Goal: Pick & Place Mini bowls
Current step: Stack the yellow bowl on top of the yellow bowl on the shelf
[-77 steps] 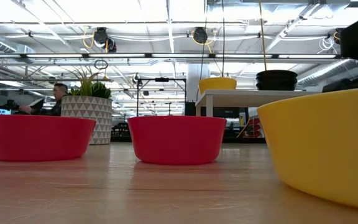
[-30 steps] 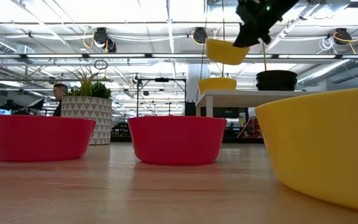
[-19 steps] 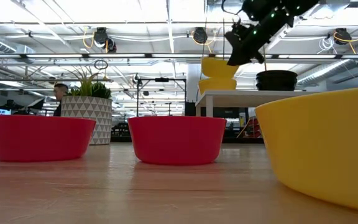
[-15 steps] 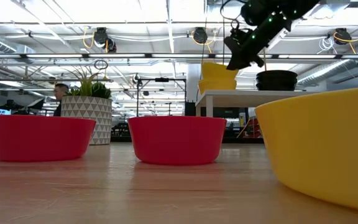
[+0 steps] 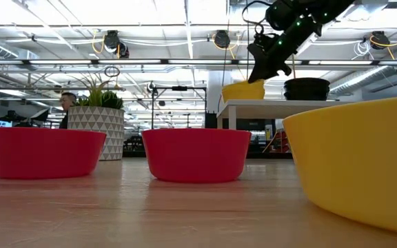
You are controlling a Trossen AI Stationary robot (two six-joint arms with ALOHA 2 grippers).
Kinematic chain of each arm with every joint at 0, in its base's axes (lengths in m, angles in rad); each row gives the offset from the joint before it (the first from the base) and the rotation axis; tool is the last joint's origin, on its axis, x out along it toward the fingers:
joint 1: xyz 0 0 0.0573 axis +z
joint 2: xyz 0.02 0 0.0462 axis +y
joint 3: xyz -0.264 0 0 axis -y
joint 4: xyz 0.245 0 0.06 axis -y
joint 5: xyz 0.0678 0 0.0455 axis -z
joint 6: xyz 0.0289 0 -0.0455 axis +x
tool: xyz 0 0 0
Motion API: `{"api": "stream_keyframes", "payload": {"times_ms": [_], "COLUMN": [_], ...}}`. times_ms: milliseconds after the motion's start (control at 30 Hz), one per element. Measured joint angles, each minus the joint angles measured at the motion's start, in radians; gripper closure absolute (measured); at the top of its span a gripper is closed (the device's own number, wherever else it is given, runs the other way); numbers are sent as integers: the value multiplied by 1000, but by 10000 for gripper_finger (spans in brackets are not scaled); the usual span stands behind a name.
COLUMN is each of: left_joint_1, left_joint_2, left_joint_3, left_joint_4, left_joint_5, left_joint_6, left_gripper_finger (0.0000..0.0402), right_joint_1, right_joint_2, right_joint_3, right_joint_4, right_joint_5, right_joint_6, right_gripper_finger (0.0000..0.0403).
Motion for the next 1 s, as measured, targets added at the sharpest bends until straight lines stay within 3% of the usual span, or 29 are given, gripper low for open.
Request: {"api": "stream_keyframes", "payload": {"times_ms": [333, 500, 633, 733, 833, 1000], "left_joint_1": [0, 0, 0, -8, -25, -62], "left_joint_2": [0, 0, 0, 0, 0, 0], "left_joint_3": [0, 0, 0, 0, 0, 0], "left_joint_4": [-14, -14, -13, -15, -36, -35], "left_joint_5": [2, 3, 5, 19, 36, 37], "left_joint_6": [-24, -54, -95, -135, -183, -244], "left_gripper_finger": [364, 364, 364, 364, 364, 364], "right_joint_1": [62, 184, 337, 488, 673, 974], "right_joint_2": [-152, -236, -271, -287, -291, -253], "right_joint_3": [0, -1, -55, -133, -223, -353], "right_joint_4": [-2, -160, -215, -185, -68, 180], "right_joint_5": [-4, -147, -260, -286, -254, -99], "right_joint_6": [-56, -26, 40, 107, 164, 167], "right_gripper_finger": [254, 261, 277, 287, 293, 291]}}
